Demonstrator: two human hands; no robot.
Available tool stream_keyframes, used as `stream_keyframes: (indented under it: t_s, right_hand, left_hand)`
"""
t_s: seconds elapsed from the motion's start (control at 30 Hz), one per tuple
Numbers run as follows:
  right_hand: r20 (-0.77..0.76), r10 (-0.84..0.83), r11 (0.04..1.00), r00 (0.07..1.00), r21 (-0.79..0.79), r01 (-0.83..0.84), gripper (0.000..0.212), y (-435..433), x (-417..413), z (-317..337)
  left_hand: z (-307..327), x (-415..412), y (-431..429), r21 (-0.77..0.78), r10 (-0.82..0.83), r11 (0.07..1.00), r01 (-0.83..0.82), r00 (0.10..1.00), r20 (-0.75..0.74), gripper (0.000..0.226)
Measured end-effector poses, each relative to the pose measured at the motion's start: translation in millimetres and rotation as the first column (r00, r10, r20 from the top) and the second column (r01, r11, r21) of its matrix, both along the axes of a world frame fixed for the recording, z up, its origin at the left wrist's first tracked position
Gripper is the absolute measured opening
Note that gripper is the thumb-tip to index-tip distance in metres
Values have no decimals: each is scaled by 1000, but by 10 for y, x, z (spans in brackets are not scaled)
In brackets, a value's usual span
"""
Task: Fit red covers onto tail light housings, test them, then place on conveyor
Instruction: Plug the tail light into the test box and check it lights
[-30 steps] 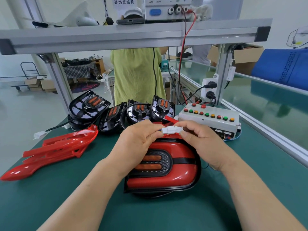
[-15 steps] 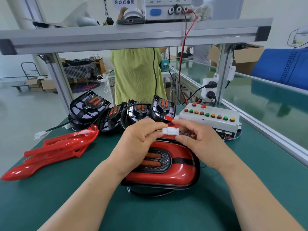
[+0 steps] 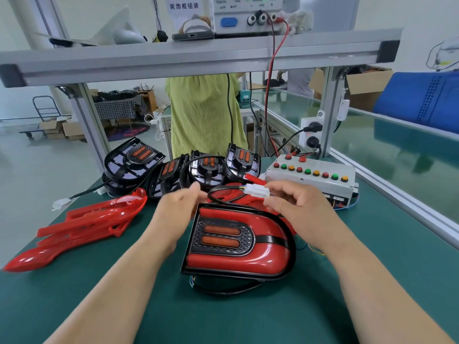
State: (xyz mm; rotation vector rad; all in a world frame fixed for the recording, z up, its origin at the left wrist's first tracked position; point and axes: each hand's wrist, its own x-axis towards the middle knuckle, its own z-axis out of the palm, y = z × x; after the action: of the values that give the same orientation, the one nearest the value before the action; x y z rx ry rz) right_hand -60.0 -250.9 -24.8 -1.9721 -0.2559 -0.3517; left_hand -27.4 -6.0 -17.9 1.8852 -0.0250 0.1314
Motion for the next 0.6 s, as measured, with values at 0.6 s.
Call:
stream_keyframes:
  t_s: [0.6]
  right_hand:
    - [34,-142,988,989,-49,144,20,-169,10,42]
  left_hand:
    - [-129,-106,-451,-93,65,994,-65,998,-2,26]
